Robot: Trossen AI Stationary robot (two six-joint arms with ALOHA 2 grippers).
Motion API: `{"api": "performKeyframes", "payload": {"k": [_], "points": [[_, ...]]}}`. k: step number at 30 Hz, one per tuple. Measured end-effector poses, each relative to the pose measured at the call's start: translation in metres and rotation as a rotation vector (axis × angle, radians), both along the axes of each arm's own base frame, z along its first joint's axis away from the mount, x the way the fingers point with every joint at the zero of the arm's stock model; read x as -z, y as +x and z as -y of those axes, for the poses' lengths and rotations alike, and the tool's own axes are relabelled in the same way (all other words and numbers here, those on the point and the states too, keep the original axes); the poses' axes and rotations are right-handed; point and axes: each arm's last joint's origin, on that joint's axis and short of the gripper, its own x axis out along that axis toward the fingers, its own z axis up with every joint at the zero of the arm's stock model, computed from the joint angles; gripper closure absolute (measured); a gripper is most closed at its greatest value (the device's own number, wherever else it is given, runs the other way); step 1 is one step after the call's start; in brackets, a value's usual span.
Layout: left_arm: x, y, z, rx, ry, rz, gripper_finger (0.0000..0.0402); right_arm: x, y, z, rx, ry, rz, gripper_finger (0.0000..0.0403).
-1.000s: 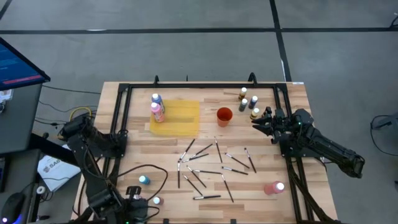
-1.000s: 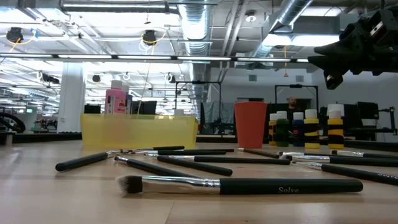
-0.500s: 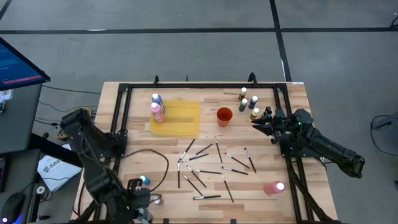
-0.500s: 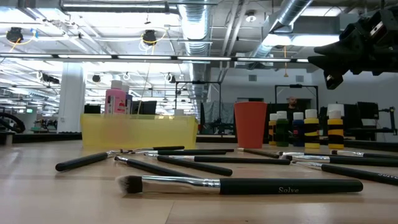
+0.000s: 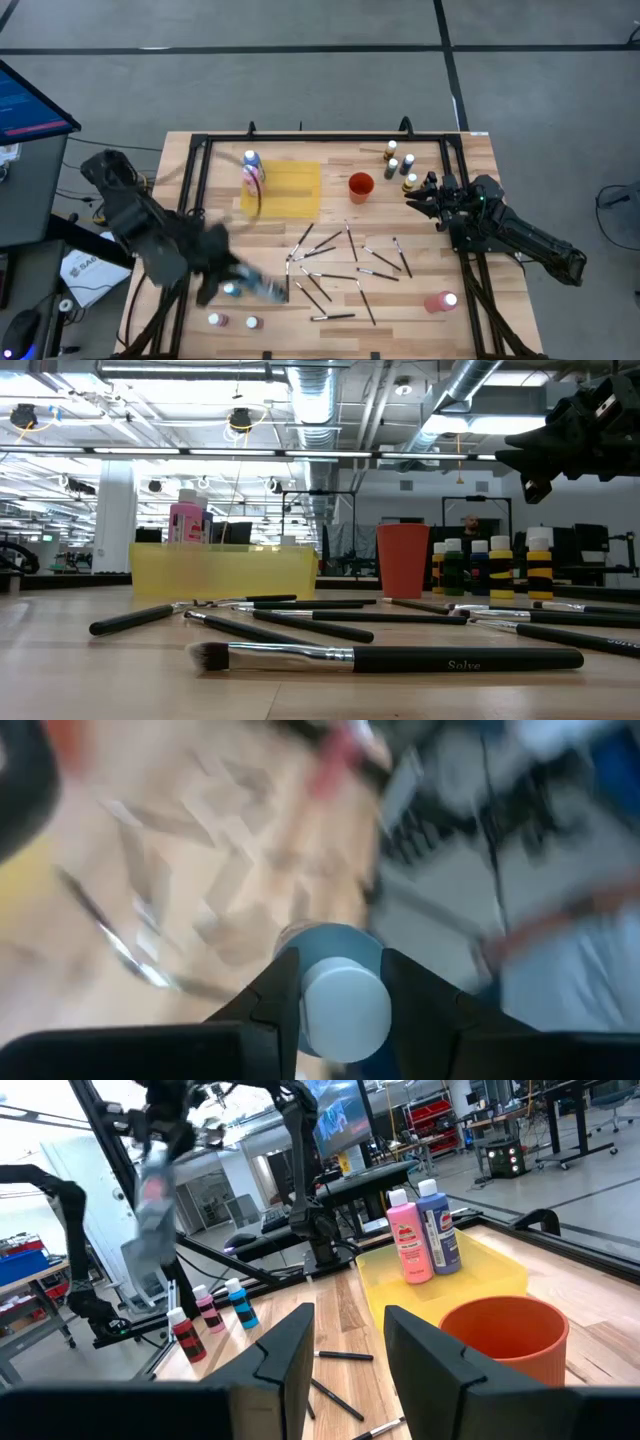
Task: Pick & Place Paint Supplies
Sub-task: Put the black paint bottle into the yellow bin
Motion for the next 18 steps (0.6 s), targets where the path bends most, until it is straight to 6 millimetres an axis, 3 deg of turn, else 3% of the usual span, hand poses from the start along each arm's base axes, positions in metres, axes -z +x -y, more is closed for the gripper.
{"api": "performKeyframes", "payload": {"k": [7,12,18], "points": [[-0.018,-0.021,-0.062,-0.325,0.247,0.126,0.03,0.0,0.0,0.0,0.0,0.0,0.0,0.0283],[-0.012,-0.027,-0.094,-0.454,0.322,0.006,0.03,0.0,0.0,0.0,0.0,0.0,0.0,0.0283],[0.004,-0.022,-0.115,-0.514,0.305,-0.159,0.03,0.0,0.0,0.0,0.0,0.001,0.0,0.0283]]}}
